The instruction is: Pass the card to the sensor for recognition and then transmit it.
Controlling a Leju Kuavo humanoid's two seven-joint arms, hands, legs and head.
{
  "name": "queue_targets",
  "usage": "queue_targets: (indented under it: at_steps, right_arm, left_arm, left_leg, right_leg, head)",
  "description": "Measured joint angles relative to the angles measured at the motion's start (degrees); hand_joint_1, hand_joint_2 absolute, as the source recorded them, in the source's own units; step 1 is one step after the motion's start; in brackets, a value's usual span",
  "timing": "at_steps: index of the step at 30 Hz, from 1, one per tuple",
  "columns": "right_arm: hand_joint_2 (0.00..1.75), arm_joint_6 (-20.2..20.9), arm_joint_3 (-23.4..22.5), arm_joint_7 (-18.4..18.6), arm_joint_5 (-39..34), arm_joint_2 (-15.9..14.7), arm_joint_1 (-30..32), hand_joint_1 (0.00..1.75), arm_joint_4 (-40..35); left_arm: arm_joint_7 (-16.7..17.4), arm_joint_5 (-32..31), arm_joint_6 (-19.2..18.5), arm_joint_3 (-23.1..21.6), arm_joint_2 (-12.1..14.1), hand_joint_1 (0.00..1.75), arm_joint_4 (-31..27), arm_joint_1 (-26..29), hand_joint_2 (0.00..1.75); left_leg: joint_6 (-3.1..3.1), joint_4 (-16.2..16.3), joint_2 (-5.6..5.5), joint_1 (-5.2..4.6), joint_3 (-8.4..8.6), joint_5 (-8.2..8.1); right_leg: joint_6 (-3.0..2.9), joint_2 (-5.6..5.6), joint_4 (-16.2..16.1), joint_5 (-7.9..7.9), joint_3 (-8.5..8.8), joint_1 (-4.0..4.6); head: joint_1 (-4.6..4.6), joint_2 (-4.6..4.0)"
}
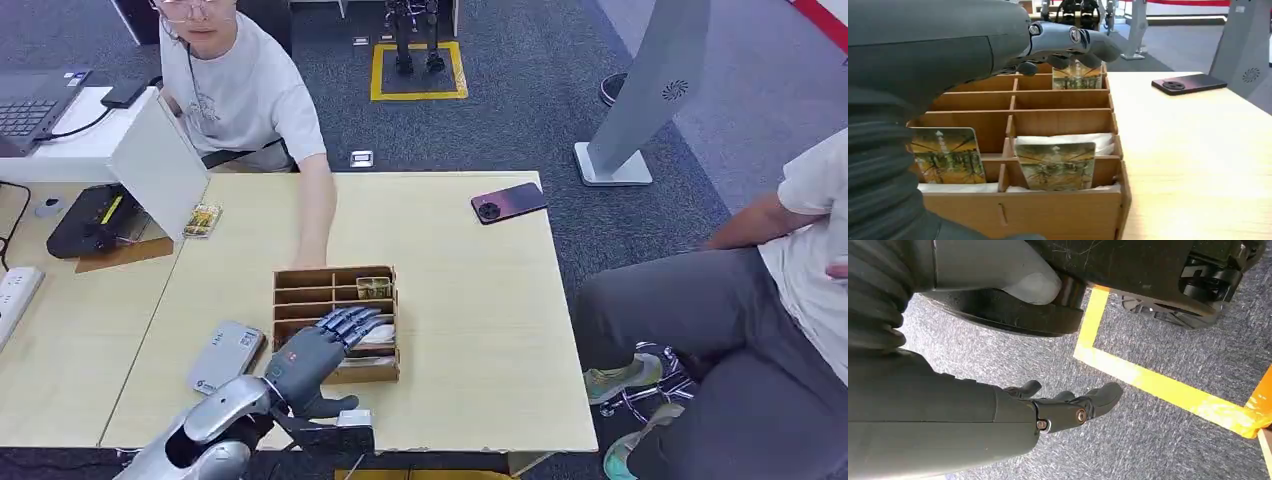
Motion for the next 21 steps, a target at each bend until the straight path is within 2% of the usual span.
queue_targets:
  at_steps: [11,21]
  right_arm:
    - [1.75,-0.31,0.00,-0.24,0.31,0.00,0.03,0.00,0.00]
    - [1.75,-0.63,0.00,-0.28,0.50,0.00,0.06,0.00,0.00]
  left_arm:
    - [0.57,-0.77,1.12,0.00,-1.94,0.00,0.33,0.77,1.75]
    - [2.84,-3.24,3.54,0.02,-4.37,0.00,1.38,1.85,1.75]
  left_leg:
    - [0.00,0.00,0.00,0.00,0.00,0.00]
    - [0.02,0.00,-0.01,-0.01,0.00,-0.01]
  right_leg:
    - [0.00,0.00,0.00,0.00,-0.01,0.00]
    - [0.00,0.00,0.00,0.00,0.00,0.00]
  head:
    - [0.00,0.00]
    - [0.02,0.00]
